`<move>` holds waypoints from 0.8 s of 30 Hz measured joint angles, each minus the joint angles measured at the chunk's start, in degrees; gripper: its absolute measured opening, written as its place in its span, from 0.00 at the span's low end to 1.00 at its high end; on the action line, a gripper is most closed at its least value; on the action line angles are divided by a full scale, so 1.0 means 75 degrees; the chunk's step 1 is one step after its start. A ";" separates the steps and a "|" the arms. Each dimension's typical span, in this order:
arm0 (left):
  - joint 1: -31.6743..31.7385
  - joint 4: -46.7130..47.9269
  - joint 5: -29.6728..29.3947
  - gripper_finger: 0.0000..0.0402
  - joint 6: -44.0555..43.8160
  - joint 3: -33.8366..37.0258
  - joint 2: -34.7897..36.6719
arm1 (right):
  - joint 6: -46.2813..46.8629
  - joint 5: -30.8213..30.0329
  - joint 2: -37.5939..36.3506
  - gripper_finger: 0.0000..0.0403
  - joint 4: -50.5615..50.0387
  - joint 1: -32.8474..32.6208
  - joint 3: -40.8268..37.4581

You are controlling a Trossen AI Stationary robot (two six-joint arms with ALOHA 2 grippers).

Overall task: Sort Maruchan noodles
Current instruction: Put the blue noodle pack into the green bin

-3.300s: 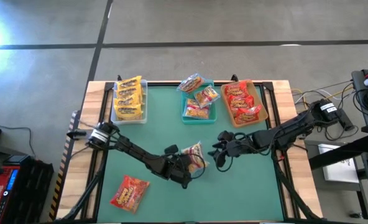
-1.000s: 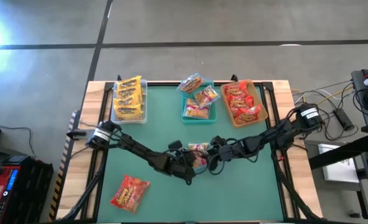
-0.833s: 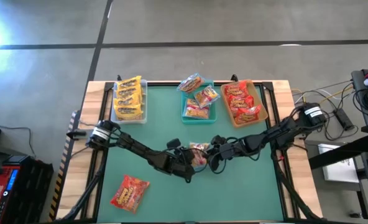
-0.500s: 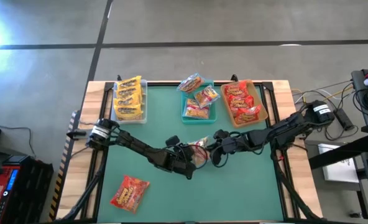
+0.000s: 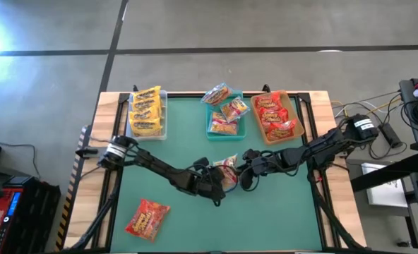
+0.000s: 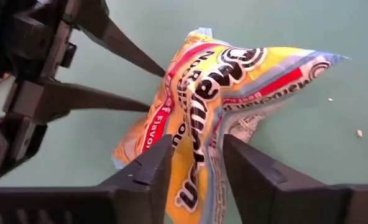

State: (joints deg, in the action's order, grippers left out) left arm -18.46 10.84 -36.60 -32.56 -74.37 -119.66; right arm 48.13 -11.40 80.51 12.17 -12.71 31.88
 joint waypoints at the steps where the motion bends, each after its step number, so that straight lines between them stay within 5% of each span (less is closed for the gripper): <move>1: 0.0015 -0.0045 0.0006 0.29 -0.0050 0.0000 -0.0044 | -0.0005 0.0001 0.0021 0.34 0.0017 0.0000 0.0001; 9: 0.0173 -0.0584 0.0130 0.29 -0.0160 -0.0018 -0.0485 | -0.0088 -0.0255 0.0047 0.48 -0.0002 0.0000 -0.0015; 19: 0.0179 -0.0590 0.0275 0.29 -0.0124 -0.0027 -0.0579 | -0.0378 -0.0486 0.0047 0.47 -0.0390 0.0031 -0.0015; 24: 0.0213 -0.0593 0.0332 0.29 -0.0120 -0.0020 -0.0585 | -0.0078 0.0209 0.0047 0.51 -0.0546 0.0310 -0.0009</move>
State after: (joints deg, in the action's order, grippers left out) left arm -16.86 6.39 -34.12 -33.46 -74.52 -124.05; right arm 47.55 -9.83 80.86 8.07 -10.39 31.81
